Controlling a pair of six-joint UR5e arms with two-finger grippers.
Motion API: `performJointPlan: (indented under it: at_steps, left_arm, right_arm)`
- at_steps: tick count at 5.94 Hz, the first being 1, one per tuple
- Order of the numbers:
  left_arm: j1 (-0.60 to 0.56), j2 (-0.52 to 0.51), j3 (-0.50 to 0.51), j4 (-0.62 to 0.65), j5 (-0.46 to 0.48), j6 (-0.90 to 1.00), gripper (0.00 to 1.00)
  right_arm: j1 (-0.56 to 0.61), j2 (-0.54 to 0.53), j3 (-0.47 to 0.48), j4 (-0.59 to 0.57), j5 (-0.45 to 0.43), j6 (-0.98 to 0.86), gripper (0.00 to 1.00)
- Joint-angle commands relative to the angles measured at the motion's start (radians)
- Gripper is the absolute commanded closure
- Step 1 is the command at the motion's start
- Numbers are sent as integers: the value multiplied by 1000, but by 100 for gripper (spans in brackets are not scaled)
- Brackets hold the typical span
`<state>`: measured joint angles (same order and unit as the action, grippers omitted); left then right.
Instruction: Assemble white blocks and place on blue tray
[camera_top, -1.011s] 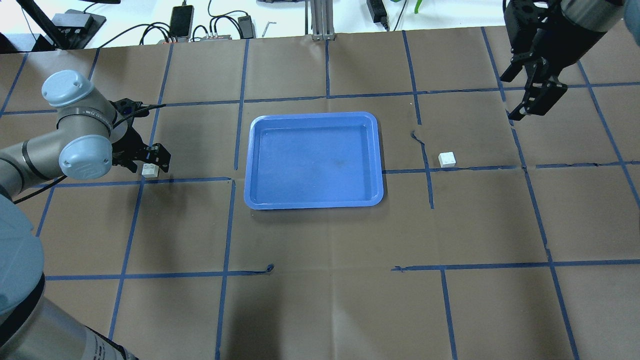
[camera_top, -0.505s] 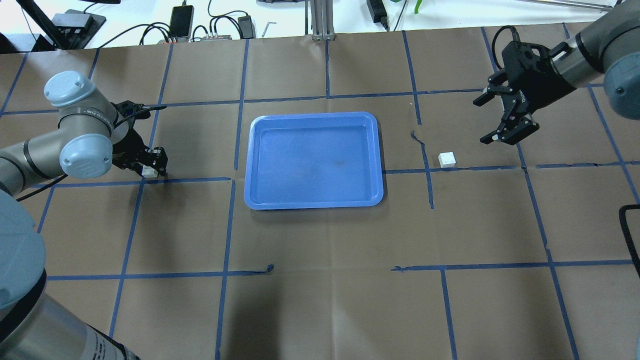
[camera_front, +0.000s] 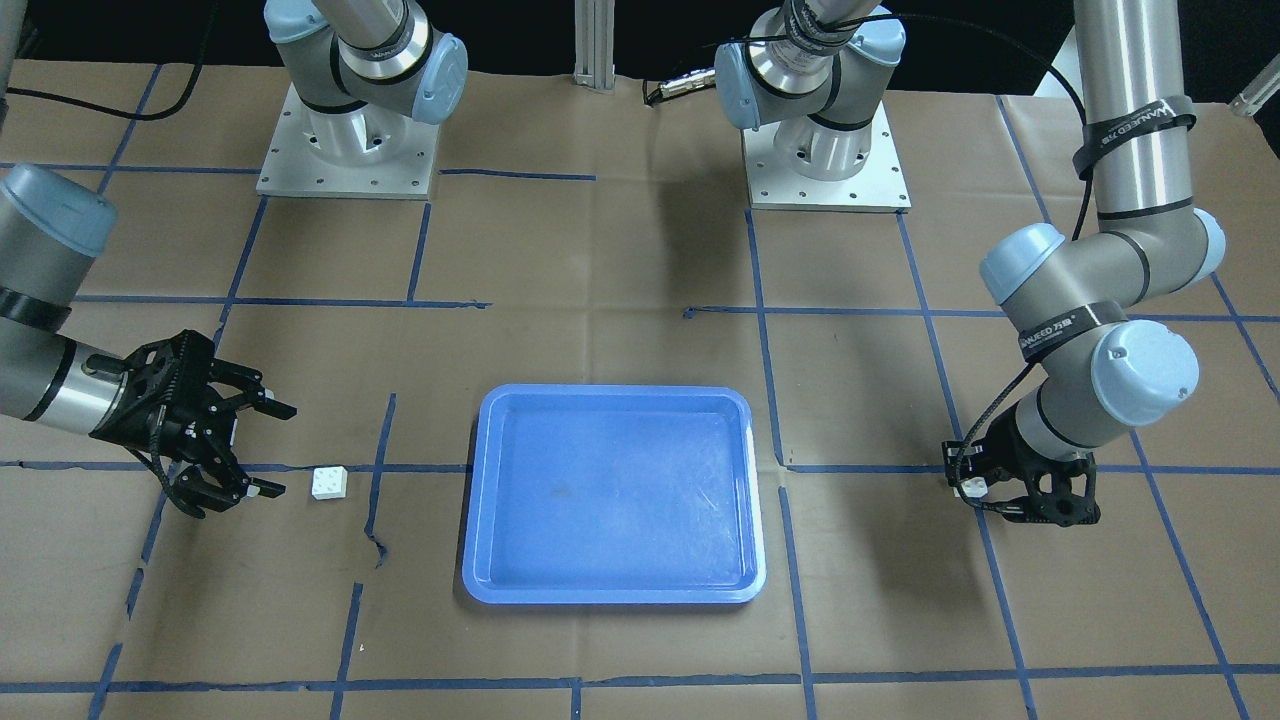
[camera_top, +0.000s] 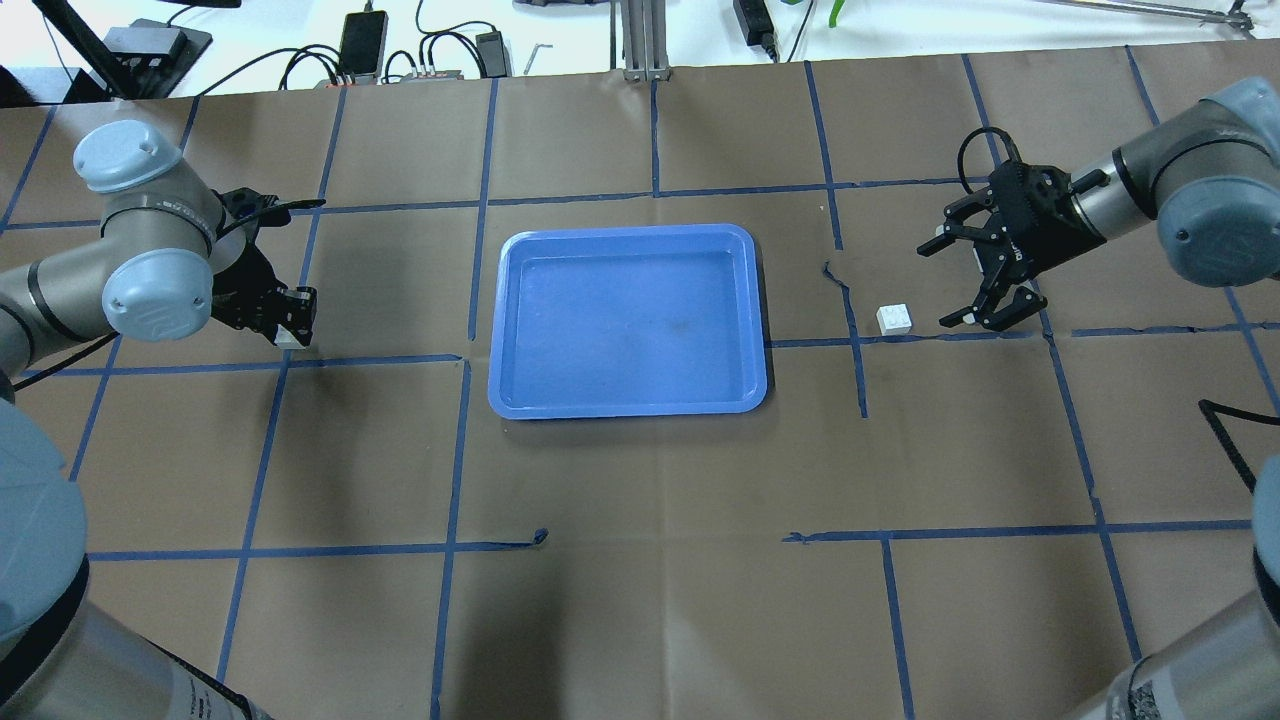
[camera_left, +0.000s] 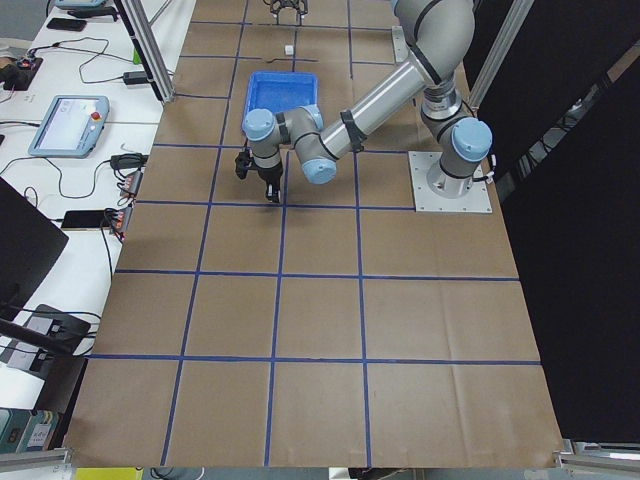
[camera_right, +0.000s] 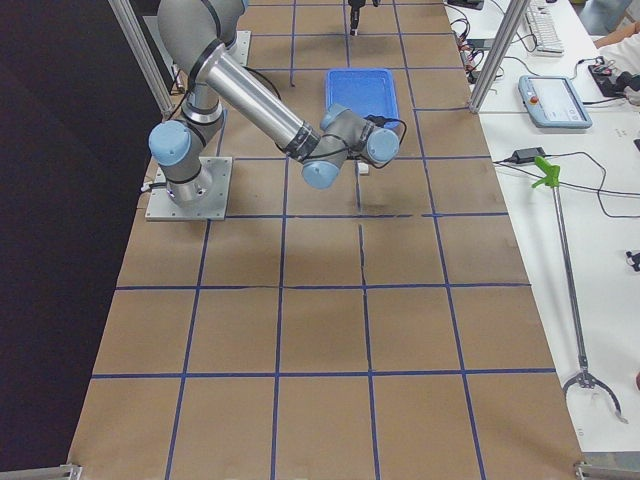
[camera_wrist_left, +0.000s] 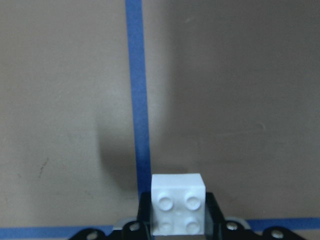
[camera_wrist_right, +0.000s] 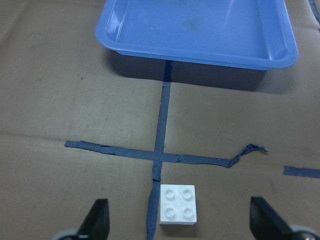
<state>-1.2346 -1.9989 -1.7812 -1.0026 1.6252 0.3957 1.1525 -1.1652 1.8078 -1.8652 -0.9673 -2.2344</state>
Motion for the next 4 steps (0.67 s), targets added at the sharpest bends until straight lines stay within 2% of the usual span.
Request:
performJointPlan:
  at_steps: [1, 2, 4]
  left_arm:
    - [-175, 37, 75, -135, 4, -7, 98]
    - [-316, 23, 81, -120, 2, 2, 98]
    - [-510, 3, 89, -111, -20, 18, 97]
  right_arm:
    - [-2, 73, 2, -27, 16, -25, 0]
    - [-2, 88, -1, -32, 19, -25, 0]
    - [-2, 122, 1, -29, 18, -21, 0]
